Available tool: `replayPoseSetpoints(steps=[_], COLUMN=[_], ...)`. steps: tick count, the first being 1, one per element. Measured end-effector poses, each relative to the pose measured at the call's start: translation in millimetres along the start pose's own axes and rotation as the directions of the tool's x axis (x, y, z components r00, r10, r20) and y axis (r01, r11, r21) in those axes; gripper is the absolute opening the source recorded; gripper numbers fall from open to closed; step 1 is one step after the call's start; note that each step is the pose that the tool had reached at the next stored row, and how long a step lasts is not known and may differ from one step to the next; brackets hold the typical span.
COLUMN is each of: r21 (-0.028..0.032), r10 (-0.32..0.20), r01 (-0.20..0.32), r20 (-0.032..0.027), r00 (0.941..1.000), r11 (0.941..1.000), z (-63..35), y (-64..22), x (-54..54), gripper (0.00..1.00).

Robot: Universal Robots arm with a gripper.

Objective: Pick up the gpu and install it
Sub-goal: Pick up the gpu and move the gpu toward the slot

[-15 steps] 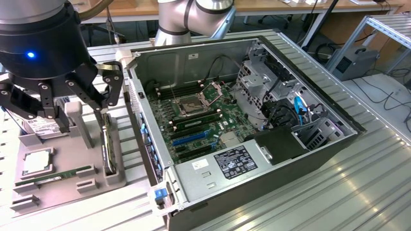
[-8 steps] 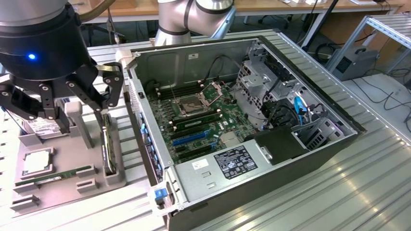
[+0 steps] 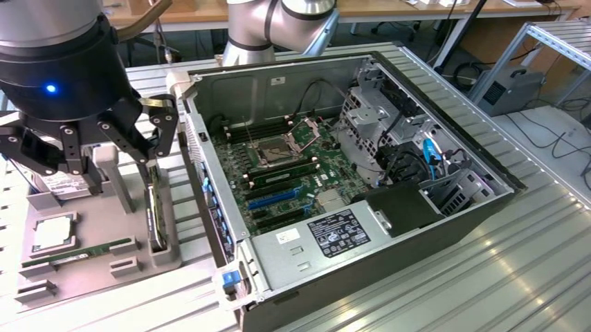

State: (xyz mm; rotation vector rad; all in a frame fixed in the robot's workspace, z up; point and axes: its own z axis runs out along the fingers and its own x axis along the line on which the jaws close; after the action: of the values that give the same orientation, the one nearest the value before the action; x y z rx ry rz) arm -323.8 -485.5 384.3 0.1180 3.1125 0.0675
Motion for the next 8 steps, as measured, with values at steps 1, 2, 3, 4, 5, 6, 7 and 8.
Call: replayPoseSetpoints(steps=[1,2,3,4,5,6,7,8], r21=[0.0,-0.0001,-0.0002,-0.0002,-0.0002,-0.0002,-0.0001,0.0], r10=[0.0,0.0,0.0,0.0,0.0,0.0,0.0,0.0], r01=[0.0,0.0,0.0,0.0,0.0,0.0,0.0,0.0], r20=[0.0001,0.0001,0.0002,0.0002,0.0002,0.0001,0.0001,-0.0001], r00=[1.0,1.0,1.0,1.0,1.0,1.0,1.0,1.0], r11=[1.0,1.0,1.0,1.0,1.0,1.0,1.0,1.0], z=[0.7,1.5,2.3,2.9,3.5,4.1,4.7,5.1], y=[0.6,1.2,1.6,1.9,2.2,2.2,2.4,2.4], x=[0.1,0.1,0.1,0.2,0.2,0.2,0.3,0.3], gripper=[0.54,0.54,0.54,0.54,0.54,0.54,0.54,0.54])
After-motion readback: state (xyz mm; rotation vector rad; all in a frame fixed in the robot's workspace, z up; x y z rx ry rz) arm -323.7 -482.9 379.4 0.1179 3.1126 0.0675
